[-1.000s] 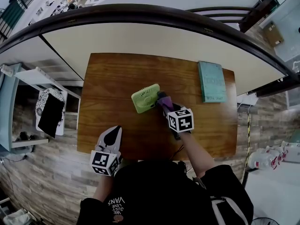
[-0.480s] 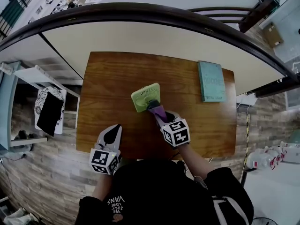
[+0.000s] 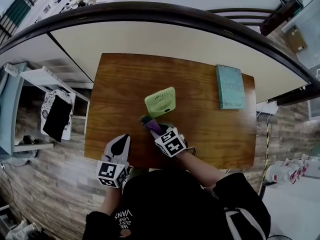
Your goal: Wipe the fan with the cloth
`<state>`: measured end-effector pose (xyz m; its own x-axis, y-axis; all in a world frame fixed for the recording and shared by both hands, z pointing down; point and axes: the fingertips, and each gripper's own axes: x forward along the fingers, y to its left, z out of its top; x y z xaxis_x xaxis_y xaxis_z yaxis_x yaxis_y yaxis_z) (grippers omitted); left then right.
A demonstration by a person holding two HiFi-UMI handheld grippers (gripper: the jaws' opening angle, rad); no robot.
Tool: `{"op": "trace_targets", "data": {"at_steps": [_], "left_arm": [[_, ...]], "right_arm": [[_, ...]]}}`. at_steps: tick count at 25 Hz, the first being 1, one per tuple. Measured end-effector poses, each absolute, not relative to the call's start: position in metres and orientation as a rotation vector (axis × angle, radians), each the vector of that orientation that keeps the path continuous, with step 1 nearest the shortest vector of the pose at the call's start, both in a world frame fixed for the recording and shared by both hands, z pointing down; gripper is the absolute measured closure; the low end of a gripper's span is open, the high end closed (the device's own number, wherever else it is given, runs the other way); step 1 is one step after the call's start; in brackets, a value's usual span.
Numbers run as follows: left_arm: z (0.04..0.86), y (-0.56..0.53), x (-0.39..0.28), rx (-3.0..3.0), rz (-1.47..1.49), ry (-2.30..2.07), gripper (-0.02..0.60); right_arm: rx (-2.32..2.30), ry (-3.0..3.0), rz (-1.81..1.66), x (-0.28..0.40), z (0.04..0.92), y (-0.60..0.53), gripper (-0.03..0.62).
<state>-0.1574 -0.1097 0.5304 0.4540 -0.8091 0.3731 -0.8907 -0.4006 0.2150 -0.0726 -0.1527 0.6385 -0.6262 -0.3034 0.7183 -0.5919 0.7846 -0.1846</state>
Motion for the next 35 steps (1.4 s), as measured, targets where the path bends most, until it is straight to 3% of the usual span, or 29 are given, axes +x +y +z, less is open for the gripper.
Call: {"op": "trace_targets", "data": {"at_steps": [12, 26, 35], "left_arm": [[0.534, -0.1, -0.16, 2.315, 0.299, -1.46, 0.571], [0.533, -0.098, -0.153, 2.323, 0.305, -1.461, 0.571], [0.529, -0.102, -0.152, 2.331, 0.295, -1.433, 0.571]], "right_arm": [[0.741, -2.206, 0.548, -0.035, 0.649, -0.18, 0.494], [1.048, -2.094, 0.646, 0.059, 0.65, -0.221, 0.494], [1.172, -2.085, 0.676, 0.072, 0.639, -0.219, 0.494]]}}
